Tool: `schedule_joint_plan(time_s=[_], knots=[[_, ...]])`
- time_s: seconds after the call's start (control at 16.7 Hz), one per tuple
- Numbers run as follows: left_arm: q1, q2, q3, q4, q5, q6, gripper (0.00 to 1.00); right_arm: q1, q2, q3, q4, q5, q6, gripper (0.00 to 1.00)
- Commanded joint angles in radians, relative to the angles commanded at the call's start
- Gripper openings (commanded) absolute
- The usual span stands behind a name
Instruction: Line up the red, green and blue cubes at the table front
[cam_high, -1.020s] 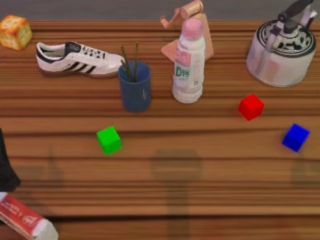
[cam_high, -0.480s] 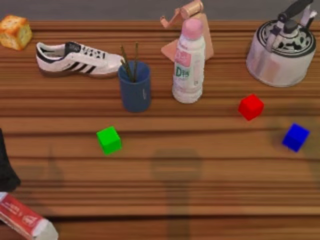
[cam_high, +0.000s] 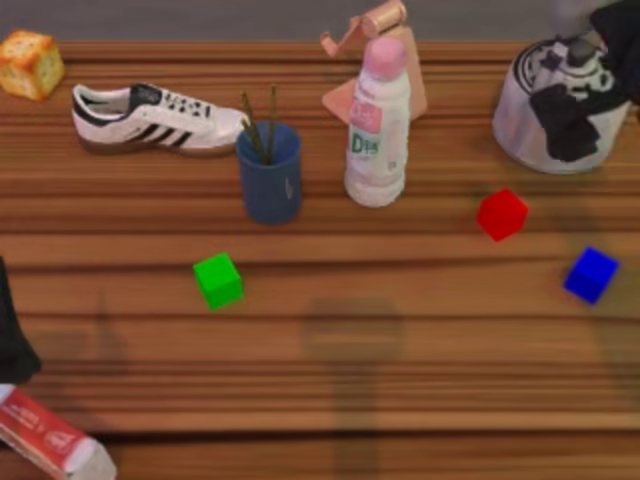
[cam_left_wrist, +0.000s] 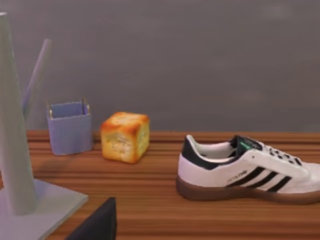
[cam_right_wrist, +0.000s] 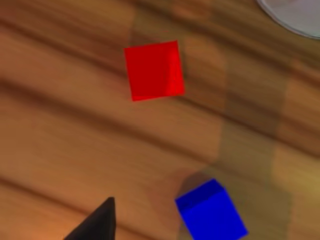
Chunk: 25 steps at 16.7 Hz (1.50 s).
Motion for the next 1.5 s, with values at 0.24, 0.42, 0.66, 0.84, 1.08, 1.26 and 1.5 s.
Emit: schedule_joint_plan(time_s=[0.24, 0.42, 0.66, 0.84, 1.08, 1.26, 1.5], knots=[[0.000, 0.000, 0.000, 0.000, 0.000, 0.000, 1.00, 0.041, 0.323, 0.302, -0.180, 0.001, -0.035, 1.00], [0.000, 0.000, 0.000, 0.000, 0.000, 0.000, 1.00, 0.062, 0.496, 0.470, -0.271, 0.002, -0.054, 1.00], [0.000, 0.000, 0.000, 0.000, 0.000, 0.000, 1.00, 0.075, 0.590, 0.569, -0.323, 0.003, -0.065, 1.00], [0.000, 0.000, 0.000, 0.000, 0.000, 0.000, 1.00, 0.075, 0.590, 0.569, -0.323, 0.003, -0.065, 1.00], [0.000, 0.000, 0.000, 0.000, 0.000, 0.000, 1.00, 0.072, 0.592, 0.551, -0.304, 0.003, -0.066, 1.00], [0.000, 0.000, 0.000, 0.000, 0.000, 0.000, 1.00, 0.074, 0.612, 0.474, -0.206, 0.004, -0.066, 1.00], [0.000, 0.000, 0.000, 0.000, 0.000, 0.000, 1.00, 0.076, 0.648, 0.356, -0.045, 0.004, -0.064, 1.00]])
